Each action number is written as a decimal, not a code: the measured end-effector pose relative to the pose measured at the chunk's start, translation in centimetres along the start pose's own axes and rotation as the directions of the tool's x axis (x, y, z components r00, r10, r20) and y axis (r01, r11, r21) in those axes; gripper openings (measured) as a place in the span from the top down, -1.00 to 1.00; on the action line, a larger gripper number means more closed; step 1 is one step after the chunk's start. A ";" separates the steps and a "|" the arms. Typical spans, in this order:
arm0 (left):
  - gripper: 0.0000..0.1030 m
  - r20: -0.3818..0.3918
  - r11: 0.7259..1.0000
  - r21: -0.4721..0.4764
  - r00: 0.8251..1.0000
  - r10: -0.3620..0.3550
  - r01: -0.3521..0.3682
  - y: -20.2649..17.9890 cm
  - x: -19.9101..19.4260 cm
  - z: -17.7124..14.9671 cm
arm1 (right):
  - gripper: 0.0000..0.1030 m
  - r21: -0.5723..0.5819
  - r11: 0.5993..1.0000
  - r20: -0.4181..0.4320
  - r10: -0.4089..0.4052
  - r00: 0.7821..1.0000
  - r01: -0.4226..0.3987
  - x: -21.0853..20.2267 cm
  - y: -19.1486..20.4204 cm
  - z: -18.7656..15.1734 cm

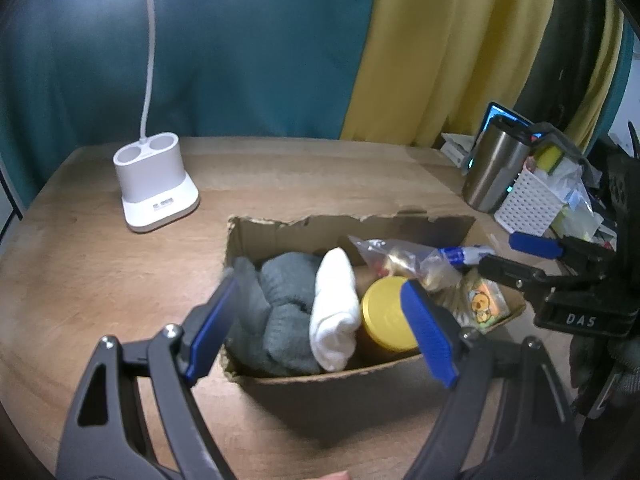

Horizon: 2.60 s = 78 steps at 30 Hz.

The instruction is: Organize objects

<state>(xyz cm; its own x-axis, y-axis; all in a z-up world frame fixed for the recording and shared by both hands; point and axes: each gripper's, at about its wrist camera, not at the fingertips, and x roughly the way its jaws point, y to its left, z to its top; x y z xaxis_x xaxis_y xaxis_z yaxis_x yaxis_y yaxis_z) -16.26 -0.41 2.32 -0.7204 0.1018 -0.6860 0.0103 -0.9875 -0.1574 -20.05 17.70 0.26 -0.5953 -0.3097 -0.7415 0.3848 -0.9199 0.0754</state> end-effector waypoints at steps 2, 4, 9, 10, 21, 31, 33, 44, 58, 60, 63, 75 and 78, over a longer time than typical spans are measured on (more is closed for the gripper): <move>-0.62 0.005 1.000 0.002 1.000 0.000 0.000 0.0 -0.3 -0.1 | -0.48 0.000 1.000 0.001 -0.001 1.000 0.001 -0.2 0.0 -0.2; -0.62 0.008 1.000 0.003 1.000 -0.001 0.001 0.0 -0.5 -0.1 | -0.48 -0.001 1.000 0.002 0.000 1.000 0.000 -0.5 0.2 -0.3; -0.62 0.010 1.000 0.010 1.000 -0.001 0.001 -0.1 -1.1 -0.4 | -0.48 -0.001 1.000 0.006 -0.001 1.000 0.001 -1.0 0.5 -0.8; -0.62 0.011 1.000 0.013 1.000 -0.002 0.002 -0.2 -1.2 -0.4 | -0.48 -0.002 1.000 0.007 -0.001 1.000 0.001 -1.1 0.6 -0.9; -0.62 0.024 1.000 0.027 1.000 -0.007 0.006 -0.6 -2.6 -1.1 | -0.48 -0.003 1.000 0.009 -0.003 1.000 0.003 -2.1 1.0 -1.8; -0.62 0.033 0.999 0.035 0.999 -0.002 0.001 -0.8 -3.7 -1.7 | -0.48 0.001 1.000 0.019 -0.005 1.000 0.005 -3.3 1.6 -2.9; -0.62 0.029 0.999 0.032 1.000 0.012 -0.013 -0.8 -3.8 -1.9 | -0.48 0.000 1.000 0.019 -0.006 1.000 0.006 -3.5 1.7 -3.0; -0.62 0.025 0.999 0.027 0.999 0.022 -0.023 -0.8 -4.9 -3.1 | -0.48 -0.003 1.000 0.019 -0.010 1.000 0.010 -4.5 2.5 -4.2; -0.62 0.026 1.000 -0.006 1.000 0.006 -0.006 -0.1 -6.8 -4.5 | -0.48 0.000 1.000 0.023 -0.012 1.000 0.012 -5.7 4.2 -6.2; -0.62 0.032 1.000 -0.008 0.999 0.005 -0.005 -0.1 -7.1 -4.7 | -0.48 0.002 1.000 0.027 -0.012 1.000 0.012 -6.0 4.3 -6.4; -0.62 0.035 1.000 -0.007 0.999 0.003 -0.003 -0.2 -7.4 -5.1 | -0.48 -0.001 1.000 0.028 -0.012 1.000 0.012 -6.2 4.6 -6.7; -0.62 0.047 1.000 0.006 0.999 0.002 -0.002 -1.1 -8.2 -6.3 | -0.48 -0.008 1.000 0.019 -0.012 1.000 0.012 -6.8 5.0 -8.3; -0.62 0.047 1.000 0.015 0.999 0.000 -0.001 -1.4 -8.3 -6.3 | -0.48 -0.002 1.000 0.020 -0.014 1.000 0.014 -6.9 4.9 -8.6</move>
<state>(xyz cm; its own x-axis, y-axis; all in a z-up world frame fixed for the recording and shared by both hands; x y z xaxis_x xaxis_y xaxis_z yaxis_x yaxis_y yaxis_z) -5.89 0.89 3.73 -0.7525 0.0957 -0.6516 0.0007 -0.9893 -0.1461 -7.99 17.40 0.00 -0.6145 -0.3012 -0.7291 0.3779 -0.9237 0.0631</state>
